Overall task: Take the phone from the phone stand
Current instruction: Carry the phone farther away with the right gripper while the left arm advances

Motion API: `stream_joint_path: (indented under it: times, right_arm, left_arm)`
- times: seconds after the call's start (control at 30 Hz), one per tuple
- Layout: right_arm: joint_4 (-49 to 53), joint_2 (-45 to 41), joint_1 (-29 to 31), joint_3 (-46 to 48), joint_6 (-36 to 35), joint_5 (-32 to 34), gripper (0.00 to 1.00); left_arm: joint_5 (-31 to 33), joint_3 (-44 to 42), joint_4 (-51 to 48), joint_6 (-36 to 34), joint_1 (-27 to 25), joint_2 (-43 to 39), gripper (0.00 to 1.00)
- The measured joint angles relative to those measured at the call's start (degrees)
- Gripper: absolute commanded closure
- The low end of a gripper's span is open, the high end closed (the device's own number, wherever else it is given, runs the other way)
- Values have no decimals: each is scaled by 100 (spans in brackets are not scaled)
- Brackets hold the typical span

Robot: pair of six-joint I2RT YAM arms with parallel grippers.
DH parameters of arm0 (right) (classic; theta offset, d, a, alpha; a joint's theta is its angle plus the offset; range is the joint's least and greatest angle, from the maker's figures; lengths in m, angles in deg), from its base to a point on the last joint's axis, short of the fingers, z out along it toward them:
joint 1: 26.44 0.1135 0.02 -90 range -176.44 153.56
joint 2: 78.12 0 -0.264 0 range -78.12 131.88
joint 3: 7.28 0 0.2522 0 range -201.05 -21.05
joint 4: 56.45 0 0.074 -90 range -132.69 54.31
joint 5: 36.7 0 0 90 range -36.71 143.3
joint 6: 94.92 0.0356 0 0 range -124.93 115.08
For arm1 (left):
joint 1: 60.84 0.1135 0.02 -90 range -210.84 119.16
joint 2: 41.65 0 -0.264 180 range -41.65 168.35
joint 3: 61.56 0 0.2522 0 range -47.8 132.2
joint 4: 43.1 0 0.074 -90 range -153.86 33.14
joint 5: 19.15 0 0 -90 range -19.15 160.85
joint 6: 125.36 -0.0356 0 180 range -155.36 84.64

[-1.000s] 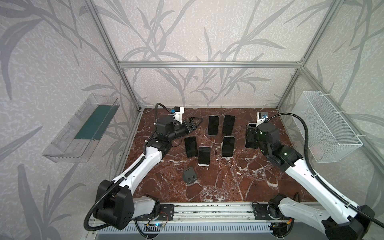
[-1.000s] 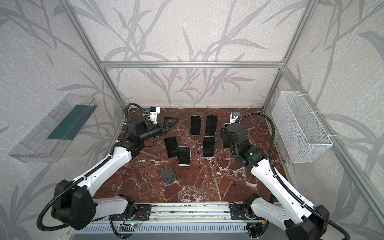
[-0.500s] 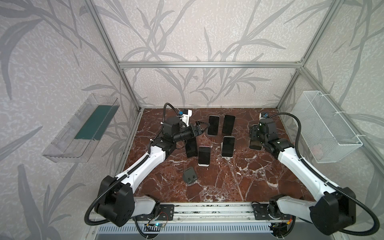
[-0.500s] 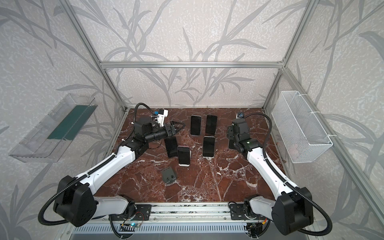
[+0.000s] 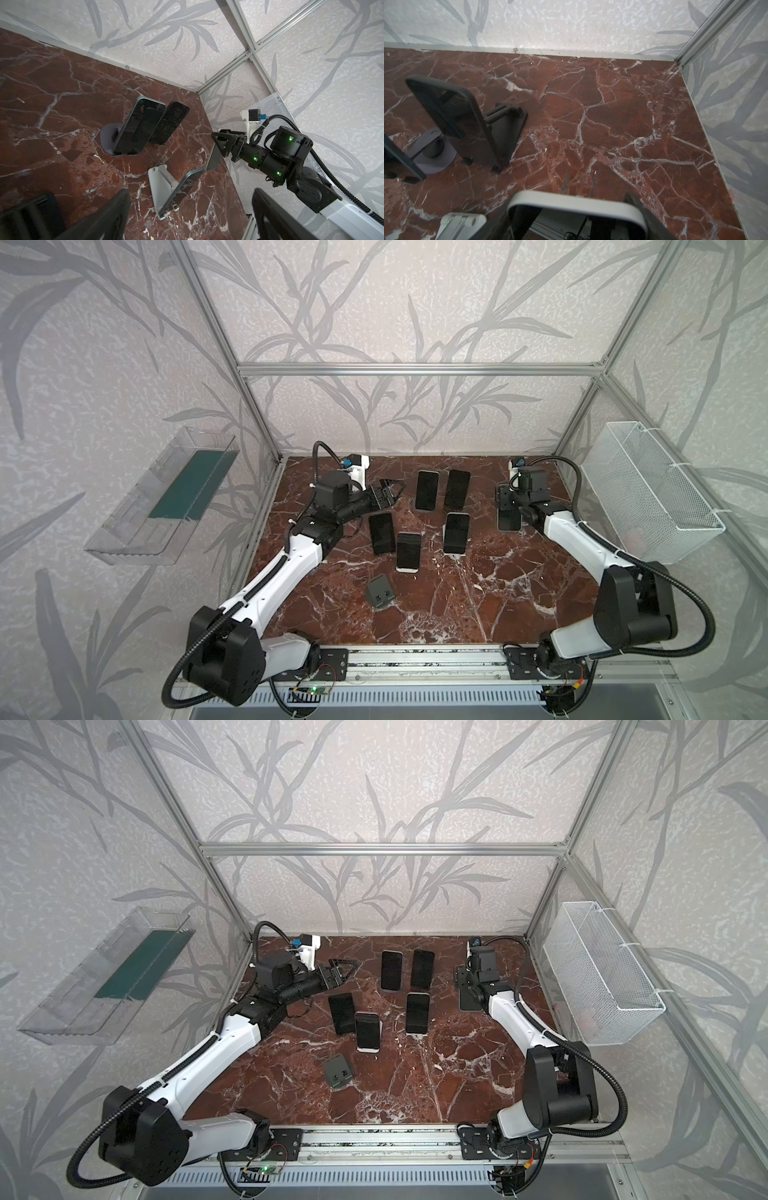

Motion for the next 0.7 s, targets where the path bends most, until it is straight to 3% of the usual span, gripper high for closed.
stream_joint_path:
  times: [0.37,0.7]
  right_arm:
    - [417,1606,-437,-1231,-155,-557,32]
    - [1097,2197,-470,-1884,-356,-994,32]
  left_arm:
    - [42,-2,35,66,256,-4,8]
    - [-81,-2,192,356,398,59,8]
